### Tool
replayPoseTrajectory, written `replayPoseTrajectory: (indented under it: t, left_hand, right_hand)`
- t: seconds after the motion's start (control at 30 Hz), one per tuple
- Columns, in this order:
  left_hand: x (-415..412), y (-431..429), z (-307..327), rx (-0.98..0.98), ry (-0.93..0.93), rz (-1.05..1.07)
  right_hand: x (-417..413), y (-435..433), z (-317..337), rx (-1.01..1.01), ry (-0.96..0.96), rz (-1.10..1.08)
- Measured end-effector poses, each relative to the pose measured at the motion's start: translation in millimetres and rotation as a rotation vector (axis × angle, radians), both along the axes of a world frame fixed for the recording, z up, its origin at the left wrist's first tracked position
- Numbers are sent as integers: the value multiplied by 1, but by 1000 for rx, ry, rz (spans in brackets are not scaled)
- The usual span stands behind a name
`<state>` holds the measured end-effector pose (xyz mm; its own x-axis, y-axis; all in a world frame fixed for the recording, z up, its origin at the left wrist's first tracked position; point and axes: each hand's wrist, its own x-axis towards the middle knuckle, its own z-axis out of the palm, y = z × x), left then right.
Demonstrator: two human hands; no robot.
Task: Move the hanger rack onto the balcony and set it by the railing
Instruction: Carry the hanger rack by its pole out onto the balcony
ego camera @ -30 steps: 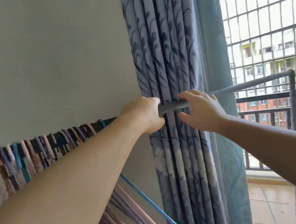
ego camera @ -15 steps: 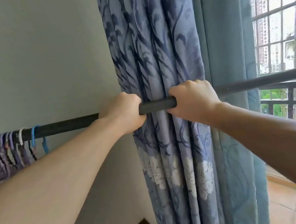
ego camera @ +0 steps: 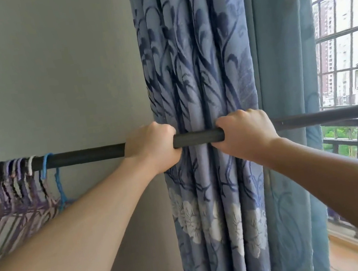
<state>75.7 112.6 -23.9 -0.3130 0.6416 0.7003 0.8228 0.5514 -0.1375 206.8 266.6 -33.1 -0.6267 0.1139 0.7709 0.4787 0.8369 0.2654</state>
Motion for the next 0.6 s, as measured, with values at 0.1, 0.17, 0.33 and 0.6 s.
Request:
replayPoseTrajectory:
  t: [0.1,0.17,0.33,0.6]
  left_hand:
    - [-2,-3,-3,21,40,-18]
    - [-4,-2,-2,18,62,-30]
    - [-1,3,1,24,78,-44]
    - [33,18,7,12,58,-62]
  right_hand:
    - [-1,-1,0,20,16,-5]
    - [0,-1,0,24,19,-16]
    - [5,3,5,18,-17,-56]
    - [38,23,17,15,-79,-46]
